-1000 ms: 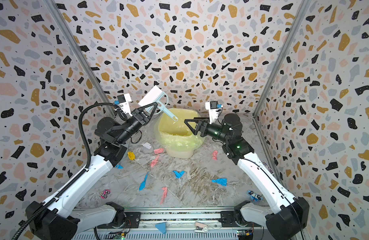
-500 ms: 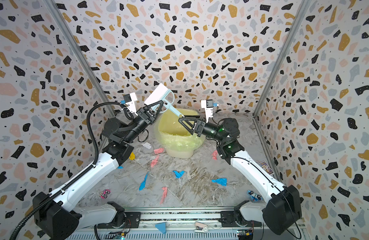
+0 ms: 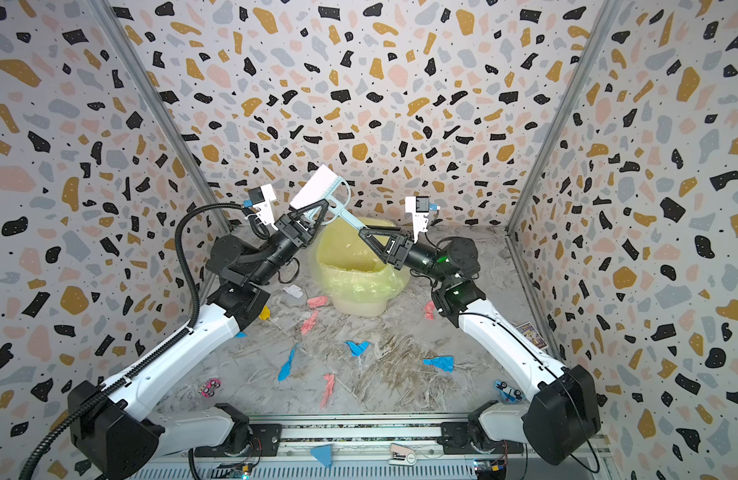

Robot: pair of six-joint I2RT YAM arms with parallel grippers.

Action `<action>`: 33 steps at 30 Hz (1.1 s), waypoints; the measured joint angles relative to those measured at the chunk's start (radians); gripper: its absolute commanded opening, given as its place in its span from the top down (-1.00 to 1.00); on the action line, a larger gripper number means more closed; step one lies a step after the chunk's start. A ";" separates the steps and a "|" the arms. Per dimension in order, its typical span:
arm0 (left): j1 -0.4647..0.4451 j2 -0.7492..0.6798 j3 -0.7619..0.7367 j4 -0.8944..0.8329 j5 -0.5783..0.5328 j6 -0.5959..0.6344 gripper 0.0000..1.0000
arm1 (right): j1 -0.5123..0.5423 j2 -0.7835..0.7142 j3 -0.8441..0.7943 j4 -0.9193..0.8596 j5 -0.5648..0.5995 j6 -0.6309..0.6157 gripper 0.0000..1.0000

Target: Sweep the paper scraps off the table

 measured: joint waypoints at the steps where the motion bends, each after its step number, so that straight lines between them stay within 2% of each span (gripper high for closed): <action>1: -0.001 0.000 0.000 0.000 -0.001 0.000 1.00 | 0.000 0.000 0.000 0.003 0.001 0.002 0.23; 8: -0.003 0.000 0.000 0.001 -0.003 0.001 1.00 | 0.000 0.000 0.000 0.003 0.001 0.005 0.41; 21: -0.009 0.000 0.000 0.000 -0.007 0.002 1.00 | 0.000 0.009 0.000 0.004 0.000 0.011 0.48; 33: -0.014 0.000 0.000 0.003 -0.009 0.012 1.00 | -0.005 0.014 0.000 0.012 -0.003 0.049 0.91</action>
